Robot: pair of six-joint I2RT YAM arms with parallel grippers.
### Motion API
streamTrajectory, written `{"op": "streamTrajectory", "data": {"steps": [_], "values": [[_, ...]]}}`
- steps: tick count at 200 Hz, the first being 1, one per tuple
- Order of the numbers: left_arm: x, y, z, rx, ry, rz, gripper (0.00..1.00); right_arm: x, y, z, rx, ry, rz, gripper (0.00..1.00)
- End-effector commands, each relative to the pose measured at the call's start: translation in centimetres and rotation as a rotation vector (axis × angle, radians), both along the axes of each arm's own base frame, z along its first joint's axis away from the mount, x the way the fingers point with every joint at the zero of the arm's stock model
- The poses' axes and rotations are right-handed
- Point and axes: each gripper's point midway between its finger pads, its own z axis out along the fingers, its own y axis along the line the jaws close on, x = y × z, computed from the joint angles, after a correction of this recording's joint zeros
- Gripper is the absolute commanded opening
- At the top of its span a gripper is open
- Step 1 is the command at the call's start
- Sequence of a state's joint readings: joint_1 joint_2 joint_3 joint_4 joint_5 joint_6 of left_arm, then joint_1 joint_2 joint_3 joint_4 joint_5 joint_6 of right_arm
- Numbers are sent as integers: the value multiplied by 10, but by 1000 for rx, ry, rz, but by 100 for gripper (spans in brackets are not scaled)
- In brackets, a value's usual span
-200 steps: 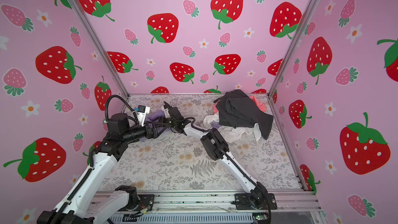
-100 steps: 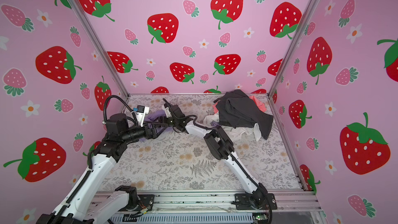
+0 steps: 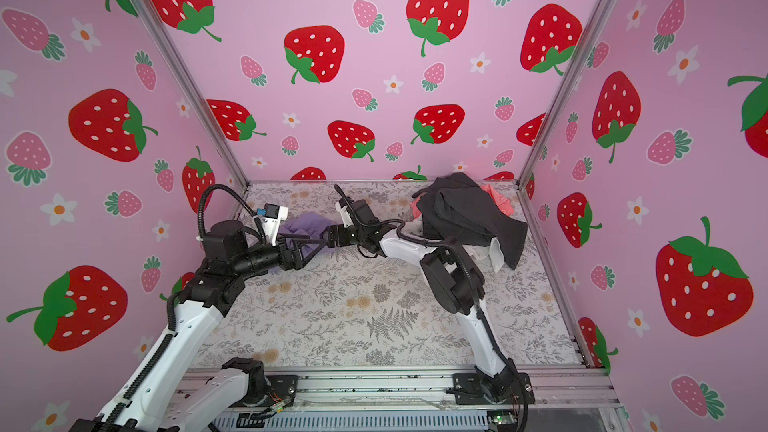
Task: Pick out a specific cloth from the pile
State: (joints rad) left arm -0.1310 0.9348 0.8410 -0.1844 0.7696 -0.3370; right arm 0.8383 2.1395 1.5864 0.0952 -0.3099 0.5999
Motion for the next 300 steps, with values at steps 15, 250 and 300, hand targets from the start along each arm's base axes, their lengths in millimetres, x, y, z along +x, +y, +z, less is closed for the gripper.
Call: {"op": "streamTrajectory", "data": {"steps": [15,250,300], "values": [[-4,-2,-2,10,-9,-10,99,10,-69,21,-93,-96,-117,86],[45,83,-79,434,92,482,99,-25,-429,140,-520,-639,-1026,100],[64,172,-104,701,-87,953,99,-6,-474,90,-647,-598,-1181,100]]}}
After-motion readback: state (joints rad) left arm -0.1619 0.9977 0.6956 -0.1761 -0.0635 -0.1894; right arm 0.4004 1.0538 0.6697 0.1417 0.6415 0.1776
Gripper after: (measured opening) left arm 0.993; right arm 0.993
